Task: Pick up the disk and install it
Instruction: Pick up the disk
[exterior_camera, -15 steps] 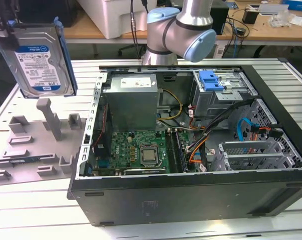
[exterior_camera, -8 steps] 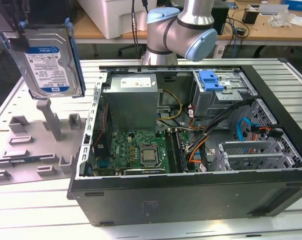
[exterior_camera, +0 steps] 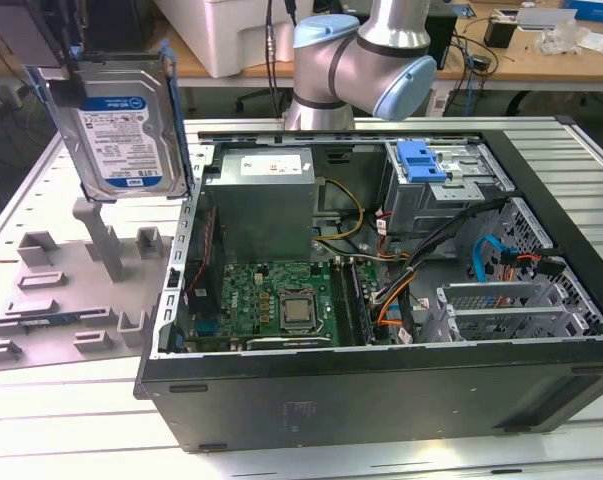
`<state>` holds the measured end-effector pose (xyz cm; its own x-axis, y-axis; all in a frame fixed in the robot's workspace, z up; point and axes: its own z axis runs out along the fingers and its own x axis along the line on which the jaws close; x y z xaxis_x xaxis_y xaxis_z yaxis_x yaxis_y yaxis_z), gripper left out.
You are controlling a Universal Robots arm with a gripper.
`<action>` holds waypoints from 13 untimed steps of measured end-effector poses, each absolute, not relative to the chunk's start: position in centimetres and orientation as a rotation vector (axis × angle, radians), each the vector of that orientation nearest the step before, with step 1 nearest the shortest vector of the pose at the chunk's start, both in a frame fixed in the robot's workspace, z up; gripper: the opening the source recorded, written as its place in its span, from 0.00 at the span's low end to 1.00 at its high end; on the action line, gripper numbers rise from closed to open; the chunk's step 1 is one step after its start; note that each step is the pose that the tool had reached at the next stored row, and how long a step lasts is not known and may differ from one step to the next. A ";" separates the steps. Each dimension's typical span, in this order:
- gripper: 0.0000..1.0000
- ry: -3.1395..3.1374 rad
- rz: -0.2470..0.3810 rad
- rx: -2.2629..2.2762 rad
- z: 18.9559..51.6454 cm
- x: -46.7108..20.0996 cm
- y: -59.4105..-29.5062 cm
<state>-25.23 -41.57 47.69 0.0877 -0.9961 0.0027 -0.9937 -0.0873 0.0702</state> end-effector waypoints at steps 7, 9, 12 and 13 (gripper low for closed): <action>0.37 -2.084 -0.081 2.276 47.7 -22.3 -42.4; 0.37 -2.084 -0.084 2.276 47.7 -21.6 -42.5; 0.37 -2.083 -0.088 2.275 47.7 -20.6 -42.8; 0.37 -2.083 -0.090 2.275 47.7 -19.9 -42.9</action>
